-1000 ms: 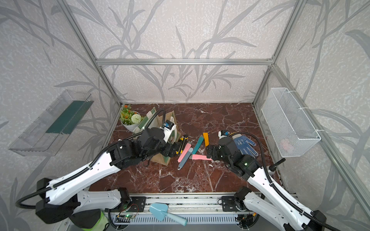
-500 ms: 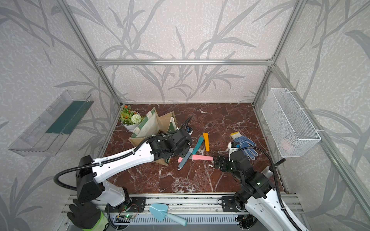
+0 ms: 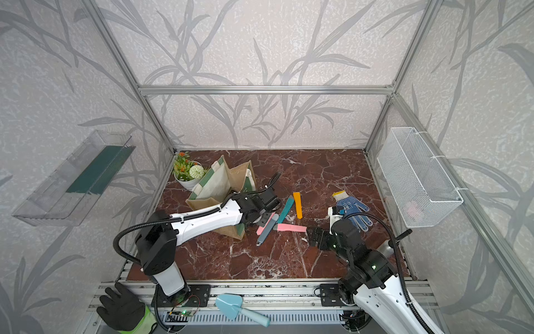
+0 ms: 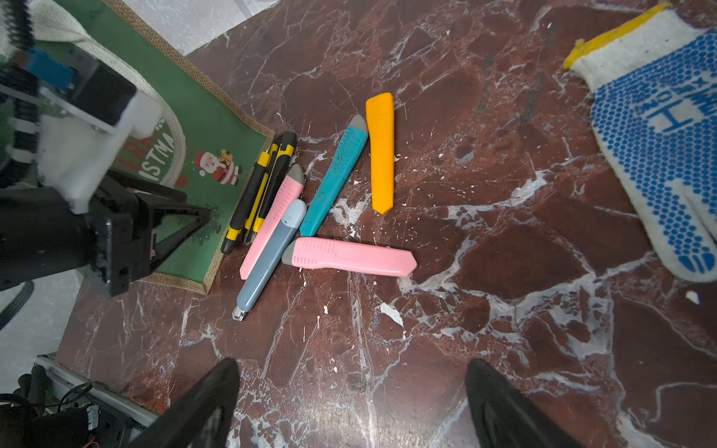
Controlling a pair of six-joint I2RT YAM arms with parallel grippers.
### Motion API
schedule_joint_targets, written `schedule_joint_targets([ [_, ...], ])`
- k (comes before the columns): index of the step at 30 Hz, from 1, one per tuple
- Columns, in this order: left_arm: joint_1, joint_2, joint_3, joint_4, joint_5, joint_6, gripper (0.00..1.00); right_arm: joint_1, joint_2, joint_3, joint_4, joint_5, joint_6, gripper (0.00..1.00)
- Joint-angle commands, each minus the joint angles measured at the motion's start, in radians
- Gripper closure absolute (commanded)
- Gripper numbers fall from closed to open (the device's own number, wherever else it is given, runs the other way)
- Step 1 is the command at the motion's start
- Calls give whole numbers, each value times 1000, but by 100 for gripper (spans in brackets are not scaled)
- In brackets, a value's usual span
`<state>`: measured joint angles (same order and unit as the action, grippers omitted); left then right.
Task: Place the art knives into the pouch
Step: Pick up the utility knife at the center of the board.
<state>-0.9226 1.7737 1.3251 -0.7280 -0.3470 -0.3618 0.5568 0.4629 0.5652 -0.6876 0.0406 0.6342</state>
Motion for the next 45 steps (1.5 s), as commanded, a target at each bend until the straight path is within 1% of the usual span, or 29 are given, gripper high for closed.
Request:
schedule_joint_targets([
  [1,8,50,-8,-2,-21,-22,61,-3,-9,-11,-23,15,-11,8],
  [4,10,92,5,-10,-54,-12,63,-4,-1,-17,-21,15,-8,9],
  [9,16,138,25,-14,-62,-5,64,-4,8,-14,-24,27,-9,9],
  [13,21,179,39,-25,-91,4,65,-3,14,-14,-17,24,-7,9],
  [16,34,203,43,-27,-71,4,68,-3,20,-14,-16,25,-8,9],
  [21,59,201,32,-12,-20,7,72,-4,31,-11,-21,31,-11,9],
  [24,75,202,31,-13,8,14,72,-3,31,-12,-20,39,-10,9],
  [28,82,203,27,-13,5,24,73,-4,34,-12,-16,41,-7,9],
  [30,89,207,28,-14,23,27,74,-4,36,-11,-15,41,-7,9],
  [32,94,213,31,-14,32,30,76,-3,40,-12,-14,42,-6,9],
  [36,96,214,31,-14,39,37,87,-4,46,-10,-13,43,-3,9],
  [42,94,188,23,-2,50,44,89,-3,70,-7,-2,48,-3,9],
  [45,94,180,31,-13,45,47,93,-3,82,-6,7,45,-3,9],
])
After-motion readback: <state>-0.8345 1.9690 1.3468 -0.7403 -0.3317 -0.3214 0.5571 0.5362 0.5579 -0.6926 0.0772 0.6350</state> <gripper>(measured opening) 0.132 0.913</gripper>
